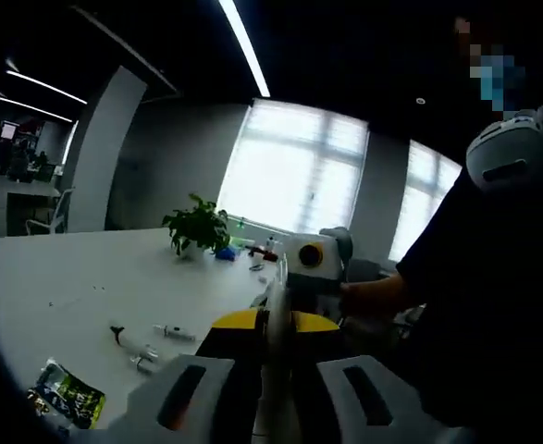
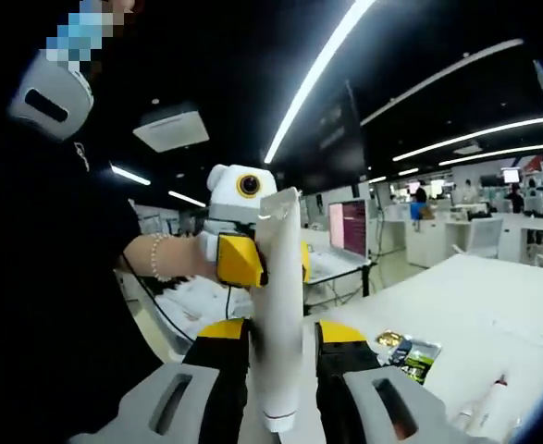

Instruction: Arrange the skincare products in the storage area until every visible bottle or jar stands upright without overlapping.

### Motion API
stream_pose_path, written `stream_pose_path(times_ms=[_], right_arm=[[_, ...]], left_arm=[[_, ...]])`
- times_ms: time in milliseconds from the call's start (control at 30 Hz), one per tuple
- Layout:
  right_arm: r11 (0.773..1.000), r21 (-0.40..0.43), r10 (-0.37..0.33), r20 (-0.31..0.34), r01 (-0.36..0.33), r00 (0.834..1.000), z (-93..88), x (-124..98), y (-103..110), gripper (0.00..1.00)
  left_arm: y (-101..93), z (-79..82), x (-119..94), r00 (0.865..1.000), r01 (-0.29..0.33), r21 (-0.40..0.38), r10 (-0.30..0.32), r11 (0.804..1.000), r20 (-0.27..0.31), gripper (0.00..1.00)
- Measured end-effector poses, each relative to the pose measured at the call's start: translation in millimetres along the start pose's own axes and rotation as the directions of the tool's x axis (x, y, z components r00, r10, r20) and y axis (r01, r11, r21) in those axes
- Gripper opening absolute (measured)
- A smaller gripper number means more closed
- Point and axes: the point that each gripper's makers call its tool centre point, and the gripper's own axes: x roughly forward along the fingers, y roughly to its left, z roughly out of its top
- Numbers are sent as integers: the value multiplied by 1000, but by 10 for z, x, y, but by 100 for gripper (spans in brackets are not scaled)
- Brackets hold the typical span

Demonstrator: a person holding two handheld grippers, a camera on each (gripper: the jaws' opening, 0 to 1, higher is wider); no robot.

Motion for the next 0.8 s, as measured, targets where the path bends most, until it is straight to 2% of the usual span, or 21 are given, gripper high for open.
stream_pose_path(times_ms=[133, 300, 533, 733, 767, 800], right_arm=[[1000, -6, 14, 2, -14, 1000, 10, 22, 47, 13], [1000, -15, 14, 12, -14, 1000, 25, 43, 71, 12], [998, -46, 47, -8, -48, 999, -73, 74, 113, 9], [998, -36, 54, 0, -54, 999, -117, 101, 77, 8], [998, -37, 57, -4, -57, 998, -141, 109, 71, 8], [998, -31, 60, -2, -60, 998, -150, 113, 68, 8]], left_arm=[[-10, 13, 18, 1000, 2, 15, -2, 1000, -2, 5], [-8, 18, -5, 1000, 5, -6, -5, 1000, 10, 5], [-54, -92, -9, 999, 12, -14, -13, 1000, -40, 6], [33, -127, -45, 999, -18, 11, 19, 1000, -48, 8], [47, -102, -45, 999, -23, 9, 24, 1000, -26, 8], [64, -138, -48, 999, -30, -12, 29, 999, -38, 9]])
